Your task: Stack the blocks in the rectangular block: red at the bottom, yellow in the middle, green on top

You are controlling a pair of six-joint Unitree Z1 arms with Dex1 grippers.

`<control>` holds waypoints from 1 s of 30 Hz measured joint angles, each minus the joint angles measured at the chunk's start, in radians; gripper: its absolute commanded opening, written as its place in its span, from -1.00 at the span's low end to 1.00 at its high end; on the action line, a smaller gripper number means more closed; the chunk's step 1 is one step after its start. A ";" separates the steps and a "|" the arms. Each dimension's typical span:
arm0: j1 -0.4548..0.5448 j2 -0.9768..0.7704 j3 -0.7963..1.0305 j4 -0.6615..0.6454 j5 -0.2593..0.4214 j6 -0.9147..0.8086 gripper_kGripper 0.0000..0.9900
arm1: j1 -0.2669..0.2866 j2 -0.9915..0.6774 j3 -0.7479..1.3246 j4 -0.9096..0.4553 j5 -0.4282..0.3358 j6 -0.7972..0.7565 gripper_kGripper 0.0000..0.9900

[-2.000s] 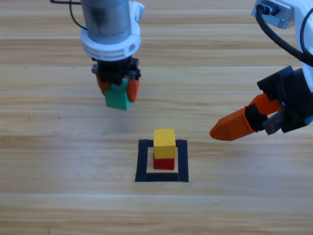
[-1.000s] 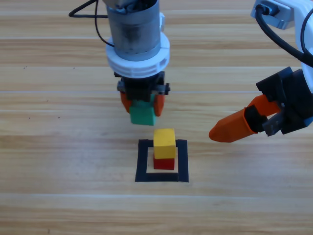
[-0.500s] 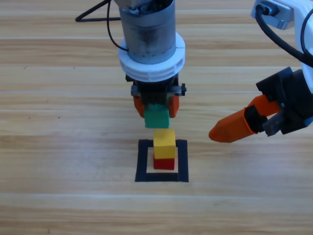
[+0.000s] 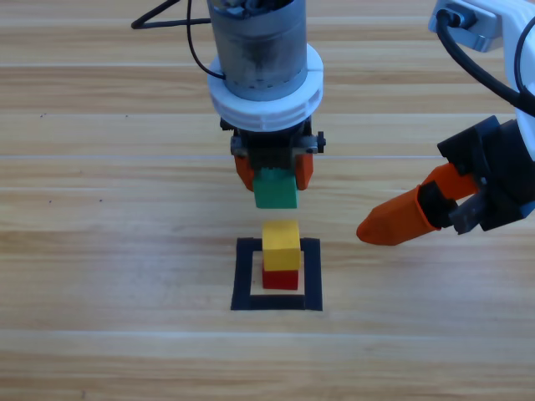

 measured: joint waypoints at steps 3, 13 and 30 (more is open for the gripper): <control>0.000 0.003 0.000 0.000 0.003 0.000 -1.00 | 0.000 0.000 0.000 0.000 0.005 -0.001 1.00; -0.008 0.038 -0.002 0.000 0.007 0.000 -1.00 | 0.000 0.000 0.001 0.000 0.027 -0.004 1.00; -0.032 0.049 -0.004 0.000 0.007 -0.053 -1.00 | 0.000 0.000 0.003 0.000 0.032 -0.005 1.00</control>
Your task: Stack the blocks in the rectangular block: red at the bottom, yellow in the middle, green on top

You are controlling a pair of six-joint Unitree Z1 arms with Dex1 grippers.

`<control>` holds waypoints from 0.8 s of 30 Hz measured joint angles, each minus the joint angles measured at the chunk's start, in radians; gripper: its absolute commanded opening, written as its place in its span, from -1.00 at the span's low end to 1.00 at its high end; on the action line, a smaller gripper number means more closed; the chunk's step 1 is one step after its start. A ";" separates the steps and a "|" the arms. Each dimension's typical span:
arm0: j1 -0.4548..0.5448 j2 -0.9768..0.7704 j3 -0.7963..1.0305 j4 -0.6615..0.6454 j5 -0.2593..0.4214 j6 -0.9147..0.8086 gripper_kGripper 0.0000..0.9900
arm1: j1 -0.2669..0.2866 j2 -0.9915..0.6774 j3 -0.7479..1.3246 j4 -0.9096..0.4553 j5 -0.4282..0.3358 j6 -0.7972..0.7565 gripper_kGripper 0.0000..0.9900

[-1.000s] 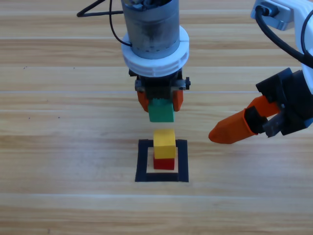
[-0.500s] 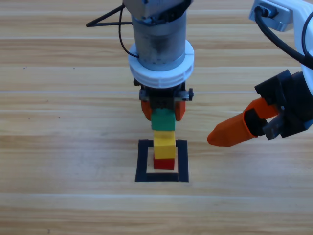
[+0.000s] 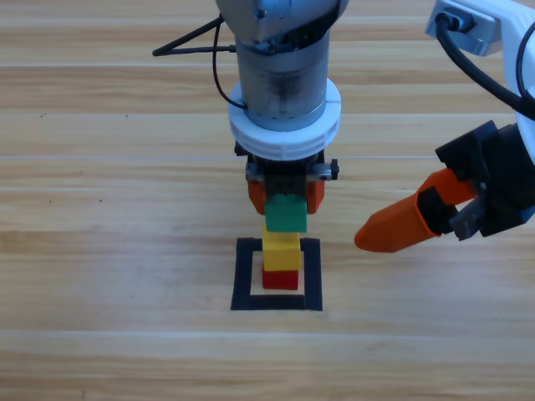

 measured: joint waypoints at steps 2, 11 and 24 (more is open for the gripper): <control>0.000 0.000 0.000 0.000 0.000 -0.003 -1.00 | 0.000 0.000 0.001 0.000 0.000 -0.001 1.00; 0.000 0.000 0.006 0.000 0.022 -0.035 -1.00 | 0.000 0.000 0.002 0.000 0.000 -0.002 1.00; 0.000 0.000 0.018 0.000 0.025 -0.036 -1.00 | 0.000 0.000 0.002 0.000 0.000 -0.003 1.00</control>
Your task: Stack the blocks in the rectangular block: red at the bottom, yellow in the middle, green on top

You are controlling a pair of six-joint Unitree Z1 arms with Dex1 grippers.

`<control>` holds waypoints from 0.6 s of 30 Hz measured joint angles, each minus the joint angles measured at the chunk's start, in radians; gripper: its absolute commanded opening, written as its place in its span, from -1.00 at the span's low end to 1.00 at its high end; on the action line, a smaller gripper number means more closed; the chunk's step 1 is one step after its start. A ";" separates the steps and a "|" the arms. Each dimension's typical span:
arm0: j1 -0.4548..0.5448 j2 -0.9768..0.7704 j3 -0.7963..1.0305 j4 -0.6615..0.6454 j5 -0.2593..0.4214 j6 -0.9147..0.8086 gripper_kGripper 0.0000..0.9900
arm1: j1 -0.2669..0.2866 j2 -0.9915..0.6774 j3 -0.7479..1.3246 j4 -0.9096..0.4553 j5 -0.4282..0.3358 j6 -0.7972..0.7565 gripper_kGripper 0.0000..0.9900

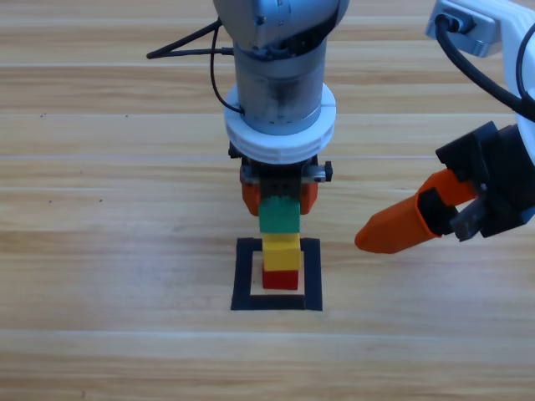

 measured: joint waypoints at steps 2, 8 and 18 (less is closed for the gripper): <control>0.000 0.000 0.000 0.000 0.000 0.000 -1.00 | 0.000 0.000 0.000 0.000 0.000 0.000 1.00; 0.000 0.007 0.000 0.000 0.000 0.000 -1.00 | 0.000 0.000 0.001 0.000 0.000 0.000 1.00; 0.000 0.028 0.000 0.000 0.000 0.000 -1.00 | 0.000 0.000 0.001 0.000 0.000 0.000 1.00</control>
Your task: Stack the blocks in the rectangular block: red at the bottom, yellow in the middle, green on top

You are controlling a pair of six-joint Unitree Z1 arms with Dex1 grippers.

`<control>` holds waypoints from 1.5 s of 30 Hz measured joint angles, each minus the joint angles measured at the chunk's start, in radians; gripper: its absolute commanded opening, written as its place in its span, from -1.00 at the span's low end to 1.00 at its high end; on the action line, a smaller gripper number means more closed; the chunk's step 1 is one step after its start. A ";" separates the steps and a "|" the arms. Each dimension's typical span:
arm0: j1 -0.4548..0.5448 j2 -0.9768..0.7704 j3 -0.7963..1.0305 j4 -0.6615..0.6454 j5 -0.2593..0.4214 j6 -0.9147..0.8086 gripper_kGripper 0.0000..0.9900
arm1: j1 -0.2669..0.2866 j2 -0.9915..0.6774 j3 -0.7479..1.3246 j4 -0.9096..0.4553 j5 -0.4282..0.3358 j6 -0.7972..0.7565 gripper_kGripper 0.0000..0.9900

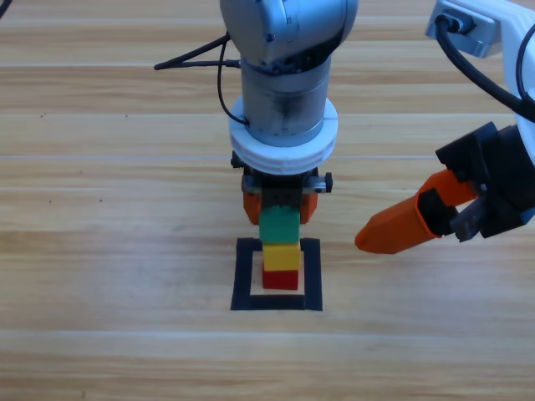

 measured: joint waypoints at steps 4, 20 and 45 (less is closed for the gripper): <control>0.000 0.000 0.000 0.000 0.000 0.000 -1.00 | 0.000 0.000 0.001 0.000 0.000 0.000 1.00; 0.000 0.002 0.000 0.000 0.000 0.002 -1.00 | 0.000 0.000 0.002 0.000 0.000 0.000 1.00; -0.002 0.015 -0.015 0.000 0.000 0.004 1.00 | 0.000 0.000 0.002 0.000 0.000 -0.001 1.00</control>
